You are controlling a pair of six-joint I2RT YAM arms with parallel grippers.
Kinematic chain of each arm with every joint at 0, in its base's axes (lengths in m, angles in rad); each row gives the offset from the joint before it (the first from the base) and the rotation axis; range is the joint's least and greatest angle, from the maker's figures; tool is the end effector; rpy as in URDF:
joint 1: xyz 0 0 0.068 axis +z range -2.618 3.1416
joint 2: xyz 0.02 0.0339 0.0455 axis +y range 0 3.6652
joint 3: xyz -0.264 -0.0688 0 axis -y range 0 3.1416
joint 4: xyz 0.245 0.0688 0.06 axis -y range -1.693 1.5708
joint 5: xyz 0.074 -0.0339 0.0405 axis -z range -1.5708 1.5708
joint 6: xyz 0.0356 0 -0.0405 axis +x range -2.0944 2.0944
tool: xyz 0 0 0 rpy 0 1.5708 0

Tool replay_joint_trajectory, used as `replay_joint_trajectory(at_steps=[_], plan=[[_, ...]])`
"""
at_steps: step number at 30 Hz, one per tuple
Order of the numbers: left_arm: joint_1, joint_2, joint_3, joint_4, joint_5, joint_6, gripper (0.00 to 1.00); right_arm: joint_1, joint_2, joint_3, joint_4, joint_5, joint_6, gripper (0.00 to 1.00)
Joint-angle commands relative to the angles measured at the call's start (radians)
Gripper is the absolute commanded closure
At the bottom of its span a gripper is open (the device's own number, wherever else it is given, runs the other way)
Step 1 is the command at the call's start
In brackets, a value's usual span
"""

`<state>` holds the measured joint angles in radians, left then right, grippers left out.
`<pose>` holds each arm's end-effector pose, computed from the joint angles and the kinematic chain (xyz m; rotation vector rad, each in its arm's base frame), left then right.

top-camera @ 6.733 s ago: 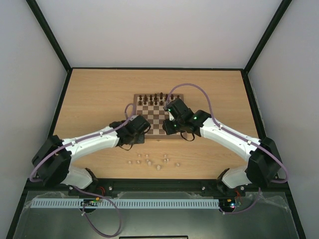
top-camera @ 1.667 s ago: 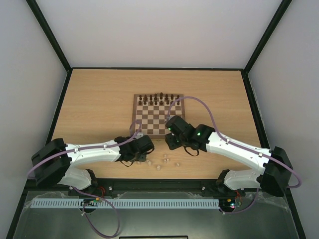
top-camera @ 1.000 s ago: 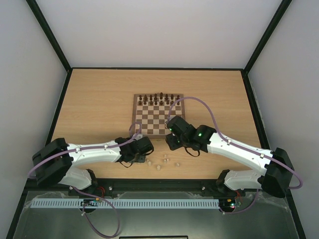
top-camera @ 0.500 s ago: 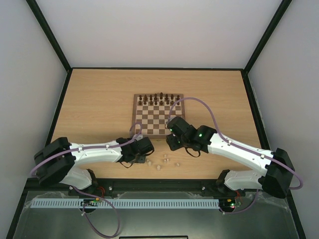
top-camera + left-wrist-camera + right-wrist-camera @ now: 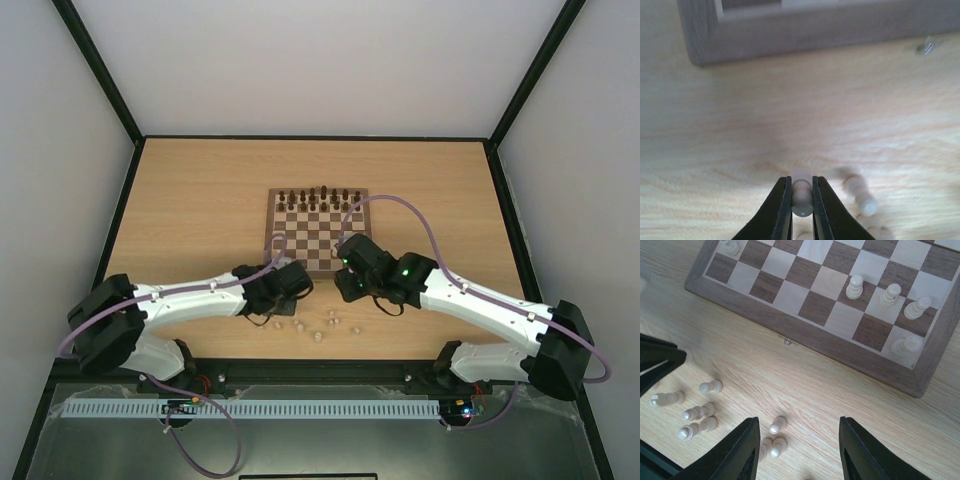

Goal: Set up the chess pieces on the board
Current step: Pick up the chess piece at the center of the board, then place the chess piece on the chessboard.

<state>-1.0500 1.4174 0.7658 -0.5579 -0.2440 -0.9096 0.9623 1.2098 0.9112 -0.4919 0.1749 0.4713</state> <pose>0.1315 -0.2119 0.1720 0.1306 2.7288 -0.2276 0.1510 0.2059 0.2682 -0.4993 2.3486 0.4897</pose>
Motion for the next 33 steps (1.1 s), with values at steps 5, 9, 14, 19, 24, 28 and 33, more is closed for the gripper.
replay_joint_trajectory(at_steps=[5,9,14,19,24,28,33], plan=[[0.124,0.042,0.186,-0.075,-0.038,0.179,0.98,-0.005,-0.043,-0.008,-0.024,0.05,0.004,0.56],[0.187,0.098,0.287,-0.067,-0.022,0.254,0.98,-0.005,-0.054,-0.017,-0.021,0.063,0.01,0.56],[0.225,0.197,0.407,-0.063,-0.017,0.317,0.98,-0.005,-0.056,-0.022,-0.026,0.069,0.013,0.56],[0.241,0.288,0.474,-0.048,-0.006,0.35,0.98,-0.005,-0.052,-0.015,-0.032,0.081,0.013,0.56],[0.266,0.323,0.479,-0.037,-0.009,0.36,0.98,-0.005,-0.067,-0.025,-0.029,0.084,0.017,0.56],[0.293,0.343,0.463,-0.019,-0.01,0.364,0.98,-0.005,-0.065,-0.027,-0.025,0.075,0.017,0.56],[0.312,0.377,0.455,0.02,0.016,0.37,0.98,-0.005,-0.059,-0.032,-0.019,0.063,0.013,0.55]])
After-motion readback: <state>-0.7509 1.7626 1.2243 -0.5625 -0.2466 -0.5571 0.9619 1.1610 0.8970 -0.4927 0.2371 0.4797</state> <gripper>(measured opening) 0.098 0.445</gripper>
